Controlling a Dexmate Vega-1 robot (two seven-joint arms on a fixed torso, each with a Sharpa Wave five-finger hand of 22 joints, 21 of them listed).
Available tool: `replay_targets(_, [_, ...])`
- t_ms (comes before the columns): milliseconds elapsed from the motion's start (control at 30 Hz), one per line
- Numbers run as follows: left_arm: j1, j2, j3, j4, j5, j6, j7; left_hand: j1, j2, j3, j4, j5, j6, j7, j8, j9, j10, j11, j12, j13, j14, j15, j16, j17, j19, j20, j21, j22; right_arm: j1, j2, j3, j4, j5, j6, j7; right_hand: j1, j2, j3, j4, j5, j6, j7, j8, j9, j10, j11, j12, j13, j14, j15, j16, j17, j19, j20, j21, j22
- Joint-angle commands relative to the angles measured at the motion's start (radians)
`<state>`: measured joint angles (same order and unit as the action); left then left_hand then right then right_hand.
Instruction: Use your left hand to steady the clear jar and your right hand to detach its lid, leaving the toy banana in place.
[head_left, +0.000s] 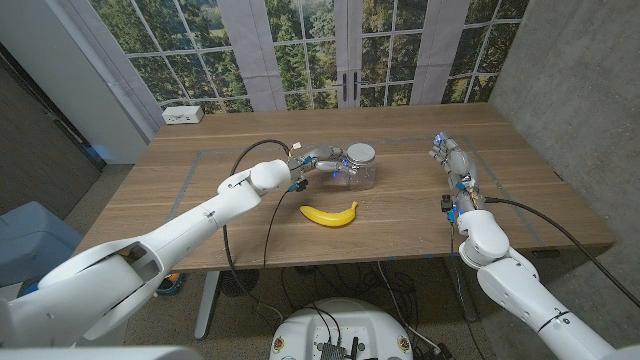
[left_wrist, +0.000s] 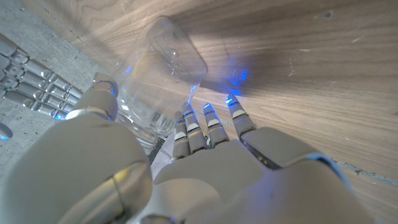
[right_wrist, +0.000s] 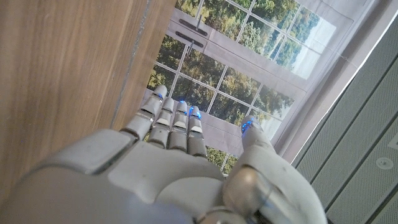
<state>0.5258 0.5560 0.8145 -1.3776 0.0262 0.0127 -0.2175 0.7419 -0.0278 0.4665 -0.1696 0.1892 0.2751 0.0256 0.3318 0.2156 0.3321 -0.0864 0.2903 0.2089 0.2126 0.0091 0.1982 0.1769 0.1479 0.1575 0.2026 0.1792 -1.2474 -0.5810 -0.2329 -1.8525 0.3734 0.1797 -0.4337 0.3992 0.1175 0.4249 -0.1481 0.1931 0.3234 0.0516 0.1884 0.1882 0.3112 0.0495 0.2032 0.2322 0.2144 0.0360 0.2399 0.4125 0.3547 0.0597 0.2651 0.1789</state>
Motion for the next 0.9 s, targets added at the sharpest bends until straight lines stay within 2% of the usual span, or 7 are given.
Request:
replay_targets(33, [-0.013,0.004,0.018,0.017,0.013,-0.004,-0.027,0.025,0.013,0.007,-0.001,0.007,0.008,0.017,-0.007,0.001,-0.016,0.004,-0.007,0.000,-0.010,0.003,-0.003,0.002,-0.011,0.003,-0.005,0.002,0.035,-0.101,-0.034,-0.199,-0.118,-0.357,-0.100,0.016,-0.010,0.002,-0.014,0.009,-0.030,-0.009,-0.006,0.002,-0.028,-0.006,-0.008,0.000,-0.022,0.003,-0.008,0.001,-0.005,0.015,-0.007,0.005])
replay_targets(200, [-0.005,0.006,0.010,0.015,0.008,-0.016,-0.016,0.025,0.013,0.006,0.000,0.007,0.008,0.019,-0.009,0.000,-0.016,0.003,-0.008,0.000,-0.011,0.003,-0.004,0.002,-0.013,0.003,-0.006,0.002,0.063,-0.124,-0.061,-0.263,-0.166,-0.503,-0.131,0.023,-0.019,0.000,-0.019,0.009,-0.045,-0.013,-0.007,0.002,-0.054,-0.012,-0.014,0.001,-0.023,0.003,-0.009,0.000,-0.003,0.022,-0.009,0.005])
replay_targets(467, [0.003,0.006,0.000,0.016,0.003,-0.044,-0.002,0.024,0.013,0.004,0.001,0.006,0.002,0.015,-0.015,-0.001,-0.024,-0.001,-0.013,-0.001,-0.014,0.006,-0.005,0.002,-0.014,0.004,-0.006,0.002,0.094,-0.143,-0.090,-0.302,-0.184,-0.601,-0.119,0.029,-0.028,-0.002,-0.023,0.008,-0.052,-0.012,-0.004,0.002,-0.058,-0.010,-0.011,0.002,-0.024,0.008,-0.008,0.000,0.007,0.025,-0.007,0.006])
replay_targets(533, [0.006,0.008,-0.003,0.014,0.002,-0.048,0.001,0.023,0.013,0.003,0.002,0.006,0.003,0.012,-0.017,-0.002,-0.025,-0.012,-0.015,-0.001,-0.013,0.006,-0.004,0.002,-0.014,0.004,-0.005,0.002,0.105,-0.150,-0.100,-0.318,-0.190,-0.642,-0.117,0.029,-0.030,-0.003,-0.023,0.007,-0.052,-0.012,-0.003,0.003,-0.054,-0.007,-0.008,0.002,-0.024,0.009,-0.008,0.000,0.008,0.025,-0.007,0.006])
replay_targets(733, [0.014,0.014,-0.008,0.000,0.007,-0.049,0.011,0.022,0.014,0.002,0.002,0.006,0.004,0.007,-0.019,-0.002,-0.022,-0.011,-0.015,-0.001,-0.013,0.005,-0.004,0.002,-0.016,0.006,-0.006,0.002,0.165,-0.178,-0.161,-0.386,-0.243,-0.825,-0.115,0.027,-0.045,-0.010,-0.022,0.003,-0.051,-0.008,0.001,0.003,-0.048,-0.003,-0.002,0.004,-0.012,0.012,-0.003,0.000,0.022,0.031,-0.003,0.007])
replay_targets(900, [0.018,0.018,-0.011,-0.010,0.013,-0.051,0.019,0.022,0.014,0.002,0.003,0.006,0.003,0.006,-0.021,-0.003,-0.023,-0.011,-0.016,-0.001,-0.013,0.005,-0.004,0.003,-0.016,0.006,-0.005,0.002,0.225,-0.192,-0.222,-0.413,-0.282,-0.936,-0.096,0.025,-0.056,-0.016,-0.021,-0.001,-0.072,-0.014,-0.003,0.004,-0.069,-0.008,-0.007,0.006,-0.021,0.012,-0.005,0.001,0.026,0.034,-0.004,0.007])
